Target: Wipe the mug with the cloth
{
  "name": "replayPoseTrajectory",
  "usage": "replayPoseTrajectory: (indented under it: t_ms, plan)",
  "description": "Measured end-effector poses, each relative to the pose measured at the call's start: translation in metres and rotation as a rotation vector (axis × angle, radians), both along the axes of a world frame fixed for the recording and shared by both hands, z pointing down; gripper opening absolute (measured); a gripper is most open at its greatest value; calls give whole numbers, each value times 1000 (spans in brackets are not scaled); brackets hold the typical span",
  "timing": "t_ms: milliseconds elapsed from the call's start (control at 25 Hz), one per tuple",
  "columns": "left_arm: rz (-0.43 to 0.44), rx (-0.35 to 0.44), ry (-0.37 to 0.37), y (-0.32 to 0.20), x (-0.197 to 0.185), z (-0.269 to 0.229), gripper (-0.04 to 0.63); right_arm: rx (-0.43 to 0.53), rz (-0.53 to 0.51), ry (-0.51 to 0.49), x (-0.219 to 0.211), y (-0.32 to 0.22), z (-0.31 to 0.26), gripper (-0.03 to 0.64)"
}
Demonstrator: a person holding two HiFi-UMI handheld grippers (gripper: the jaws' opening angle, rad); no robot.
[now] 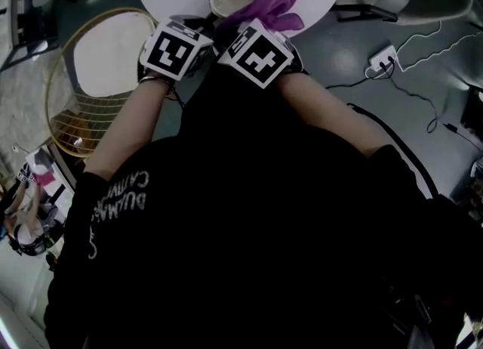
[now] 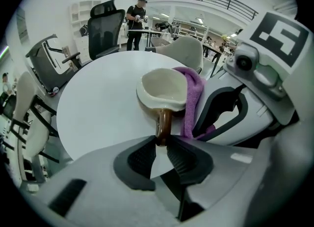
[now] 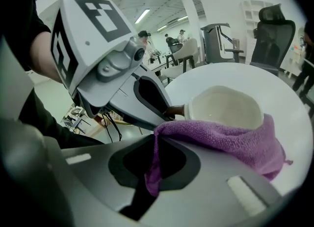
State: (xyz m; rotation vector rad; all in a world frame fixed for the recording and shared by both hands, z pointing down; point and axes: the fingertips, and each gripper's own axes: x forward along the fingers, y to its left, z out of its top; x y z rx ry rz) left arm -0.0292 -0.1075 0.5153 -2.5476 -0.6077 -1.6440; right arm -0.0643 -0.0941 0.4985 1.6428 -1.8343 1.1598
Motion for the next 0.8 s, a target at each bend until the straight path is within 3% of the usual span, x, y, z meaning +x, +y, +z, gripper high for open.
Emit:
replayPoseTrajectory:
  t_ms: [280,440,600,800]
  plan:
    - [-17,11,14,-3,-2,2,74,12,75,-5,25,18,-9,17]
    - [-34,37,0,-6,-2,5,67,-1,260,-15,63,52,-11,17]
    - [-72,72,42,-8,1,2,69,3,413,-16,98,93,-18,17]
    - [-180,48,99,-17,4,-12,83,88,548,41,142,118,-43,17]
